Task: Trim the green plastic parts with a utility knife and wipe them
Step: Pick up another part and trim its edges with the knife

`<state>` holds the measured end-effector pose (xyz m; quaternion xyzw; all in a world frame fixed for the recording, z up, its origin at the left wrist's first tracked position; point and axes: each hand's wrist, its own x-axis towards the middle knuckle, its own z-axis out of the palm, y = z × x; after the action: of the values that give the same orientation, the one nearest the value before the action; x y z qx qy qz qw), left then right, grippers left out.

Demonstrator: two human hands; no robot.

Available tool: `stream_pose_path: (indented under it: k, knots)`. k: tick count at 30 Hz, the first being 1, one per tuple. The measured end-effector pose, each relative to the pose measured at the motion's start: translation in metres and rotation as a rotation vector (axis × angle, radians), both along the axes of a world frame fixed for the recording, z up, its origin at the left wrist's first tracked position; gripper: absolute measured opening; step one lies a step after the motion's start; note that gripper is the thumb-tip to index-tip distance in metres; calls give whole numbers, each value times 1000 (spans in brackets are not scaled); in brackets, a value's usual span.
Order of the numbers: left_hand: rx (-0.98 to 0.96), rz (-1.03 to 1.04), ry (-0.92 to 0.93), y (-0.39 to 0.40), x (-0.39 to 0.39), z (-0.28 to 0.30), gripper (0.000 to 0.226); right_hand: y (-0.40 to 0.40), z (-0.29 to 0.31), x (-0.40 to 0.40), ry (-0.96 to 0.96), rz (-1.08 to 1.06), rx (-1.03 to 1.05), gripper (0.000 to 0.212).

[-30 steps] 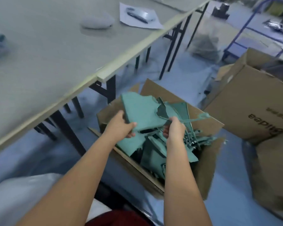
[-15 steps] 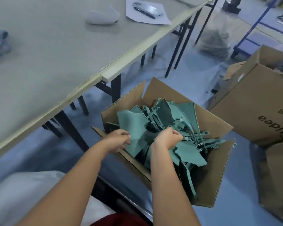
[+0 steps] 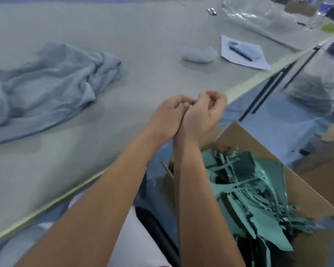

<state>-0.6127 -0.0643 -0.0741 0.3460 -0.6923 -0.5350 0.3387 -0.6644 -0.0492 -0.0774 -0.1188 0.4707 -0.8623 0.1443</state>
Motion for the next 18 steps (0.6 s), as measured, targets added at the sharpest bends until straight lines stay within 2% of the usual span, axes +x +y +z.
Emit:
stream_pose_path:
  k: [3, 5, 9, 13, 18]
  knots:
    - [-132, 136, 43, -24, 47, 29, 23, -32, 34, 43, 82, 111, -100, 27]
    - [-125, 198, 114, -41, 84, 43, 25, -55, 50, 76, 149, 195, -135, 29]
    - [-77, 443, 182, -69, 168, 51, 31, -97, 60, 158, 366, 467, 7, 22]
    - [-36, 690, 87, -76, 253, 39, 21, -118, 50, 236, 672, 793, 199, 21]
    - [-206, 827, -230, -74, 328, 14, 15, -127, 35, 288, 1036, 918, 251, 14]
